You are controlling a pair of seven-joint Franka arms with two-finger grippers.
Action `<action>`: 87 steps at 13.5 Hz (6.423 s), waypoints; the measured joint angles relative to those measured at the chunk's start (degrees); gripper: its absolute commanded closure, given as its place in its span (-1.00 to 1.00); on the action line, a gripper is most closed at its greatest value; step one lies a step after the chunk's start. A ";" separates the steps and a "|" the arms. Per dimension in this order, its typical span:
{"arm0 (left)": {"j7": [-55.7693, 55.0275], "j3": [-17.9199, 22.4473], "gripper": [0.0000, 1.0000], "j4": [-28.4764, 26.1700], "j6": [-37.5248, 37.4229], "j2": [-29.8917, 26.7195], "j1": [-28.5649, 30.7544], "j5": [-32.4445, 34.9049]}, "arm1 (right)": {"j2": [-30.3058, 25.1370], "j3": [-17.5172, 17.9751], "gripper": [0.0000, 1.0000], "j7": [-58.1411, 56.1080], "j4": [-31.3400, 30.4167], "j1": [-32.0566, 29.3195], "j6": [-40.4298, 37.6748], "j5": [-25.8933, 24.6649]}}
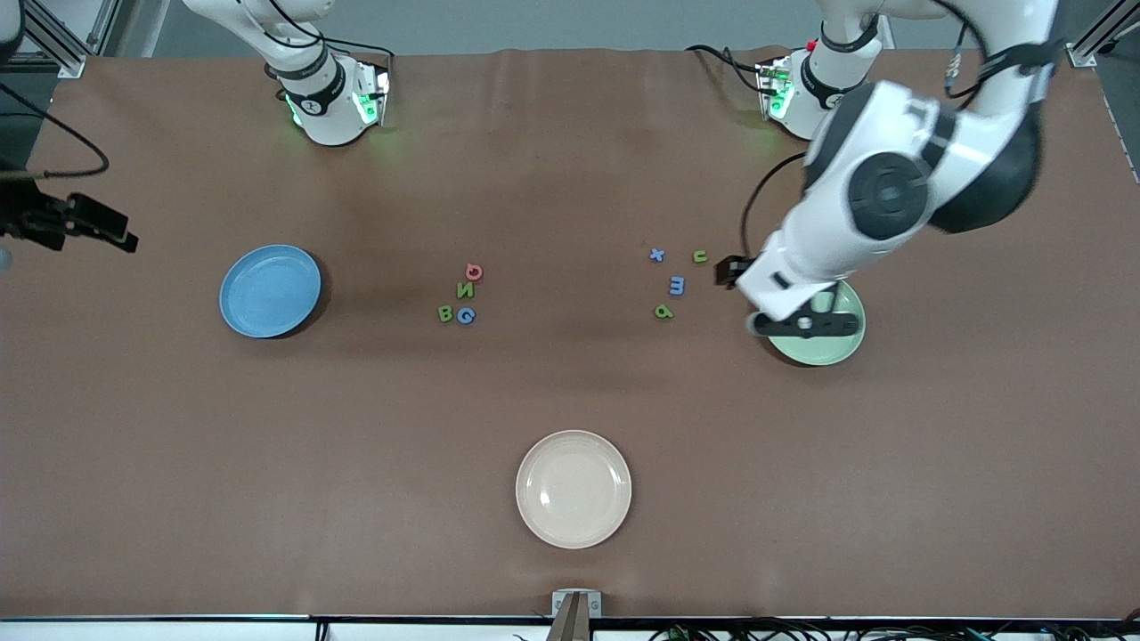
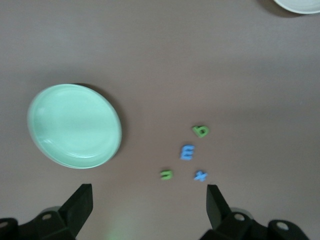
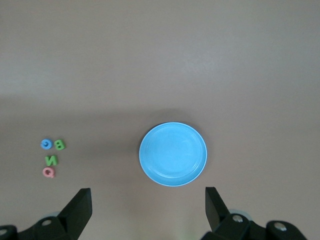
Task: Sort uppercase to blue plate, lowercase to green plate
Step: 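Reach the left gripper to the green n while the right gripper reaches letters, then grasp the green n with the left gripper while the right gripper grasps B, then place the n on the green plate while the right gripper places B, then grasp the blue m with the left gripper while the right gripper grasps C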
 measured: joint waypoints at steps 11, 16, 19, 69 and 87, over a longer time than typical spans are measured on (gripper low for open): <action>-8.39 0.01 -0.98 -19.65 31.86 4.79 -8.42 0.01 | 12.23 1.13 -1.00 42.53 -2.94 7.41 7.84 -0.58; -8.43 0.34 -0.83 -23.79 38.70 7.72 -8.52 2.44 | 12.16 1.44 -0.99 66.42 -14.20 16.68 21.82 3.33; -8.58 0.37 -0.70 -23.86 41.13 9.73 -8.53 2.55 | 12.08 1.52 -0.89 75.91 -22.41 22.12 34.24 4.46; 21.40 0.42 0.55 -48.80 47.06 -5.44 18.24 8.86 | 9.27 -25.22 -1.00 36.45 -31.90 29.27 24.99 -5.83; -8.37 -15.29 -0.86 -42.84 48.71 -3.27 11.18 8.87 | 18.07 -23.43 -0.86 66.05 -31.32 56.87 49.57 18.92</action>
